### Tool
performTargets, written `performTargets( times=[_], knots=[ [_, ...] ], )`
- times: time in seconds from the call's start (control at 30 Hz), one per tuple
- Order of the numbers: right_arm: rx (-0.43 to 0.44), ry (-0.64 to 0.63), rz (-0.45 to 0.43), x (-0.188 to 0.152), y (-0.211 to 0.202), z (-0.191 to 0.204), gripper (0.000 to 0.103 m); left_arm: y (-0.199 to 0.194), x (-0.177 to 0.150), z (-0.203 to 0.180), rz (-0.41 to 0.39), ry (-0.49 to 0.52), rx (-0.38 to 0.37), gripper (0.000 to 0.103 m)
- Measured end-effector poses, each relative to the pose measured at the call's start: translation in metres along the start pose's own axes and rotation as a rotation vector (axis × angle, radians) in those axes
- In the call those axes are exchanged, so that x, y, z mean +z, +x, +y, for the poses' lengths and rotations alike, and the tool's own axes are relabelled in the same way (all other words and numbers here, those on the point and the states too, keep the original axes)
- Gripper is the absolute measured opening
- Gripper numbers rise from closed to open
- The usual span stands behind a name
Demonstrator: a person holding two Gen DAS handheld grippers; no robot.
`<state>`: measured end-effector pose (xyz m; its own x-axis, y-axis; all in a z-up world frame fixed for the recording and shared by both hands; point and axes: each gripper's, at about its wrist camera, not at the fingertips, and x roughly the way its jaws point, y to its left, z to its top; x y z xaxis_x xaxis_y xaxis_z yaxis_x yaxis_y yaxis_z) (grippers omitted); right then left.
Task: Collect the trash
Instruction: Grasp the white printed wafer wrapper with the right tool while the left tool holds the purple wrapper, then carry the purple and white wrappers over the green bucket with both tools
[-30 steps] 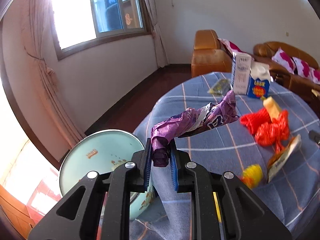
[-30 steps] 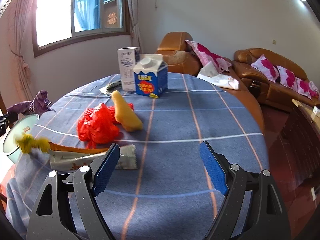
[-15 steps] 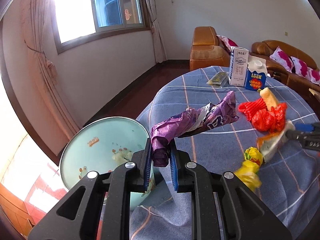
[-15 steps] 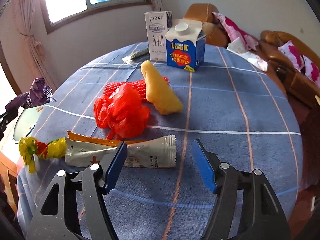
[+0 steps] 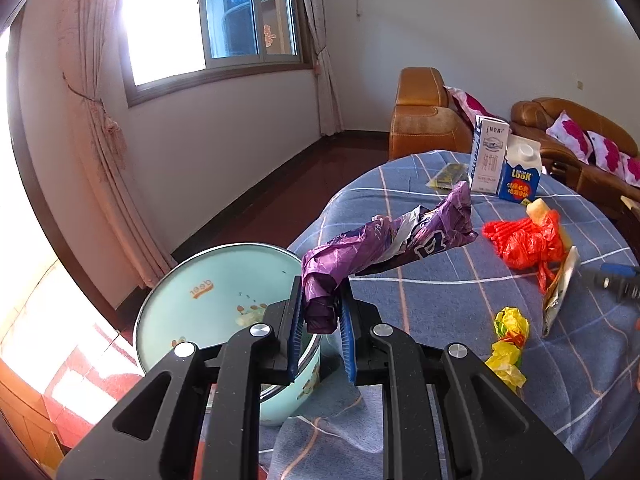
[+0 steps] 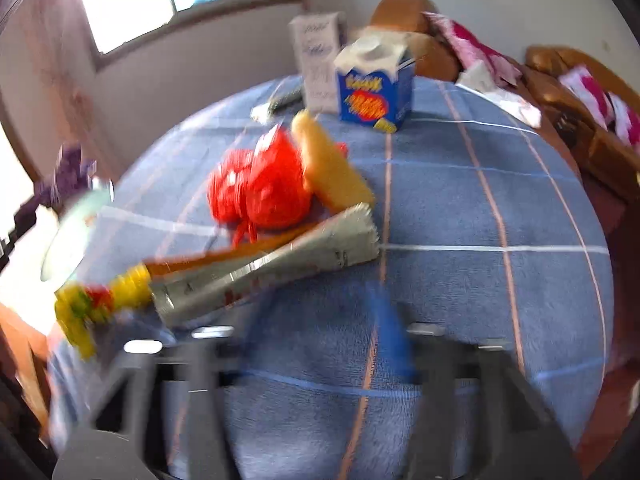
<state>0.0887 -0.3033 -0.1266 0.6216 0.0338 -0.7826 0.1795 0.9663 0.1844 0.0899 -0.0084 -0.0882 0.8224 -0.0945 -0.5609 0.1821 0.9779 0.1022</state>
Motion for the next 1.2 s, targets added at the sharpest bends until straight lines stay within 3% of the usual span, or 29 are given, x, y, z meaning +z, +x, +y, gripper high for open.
performTargets(
  times=[0.07,0.2,0.4,0.47,0.53,0.73,1.0,1.2],
  knots=[
    [-0.011,0.058,-0.016,0.006,-0.003,0.004,0.077,0.001,-0.001,0.001,0.002,-0.003,-0.003,0.016],
    [-0.034,0.158,0.048,0.012,0.018,0.024,0.077,0.004,-0.005,0.004,0.003,-0.005,0.006,0.016],
    [-0.122,0.077,0.099,0.001,0.043,0.058,0.074,0.015,-0.011,0.011,0.040,-0.027,-0.021,0.016],
    [-0.138,0.049,0.097,-0.003,0.041,0.060,0.063,0.016,-0.011,0.011,0.043,-0.034,-0.034,0.016],
    [-0.135,0.043,0.099,-0.006,0.035,0.057,0.041,0.017,-0.011,0.010,0.045,-0.040,-0.049,0.016],
    [-0.138,-0.004,0.055,-0.014,0.018,0.047,0.018,0.019,-0.013,0.008,0.053,-0.043,-0.060,0.016],
    [-0.216,-0.098,-0.070,-0.006,-0.024,0.044,0.016,0.015,-0.009,0.014,0.044,-0.029,0.000,0.016],
    [-0.174,-0.236,-0.131,0.010,-0.033,0.080,0.016,0.012,-0.004,0.028,0.030,-0.025,0.069,0.016]
  ],
)
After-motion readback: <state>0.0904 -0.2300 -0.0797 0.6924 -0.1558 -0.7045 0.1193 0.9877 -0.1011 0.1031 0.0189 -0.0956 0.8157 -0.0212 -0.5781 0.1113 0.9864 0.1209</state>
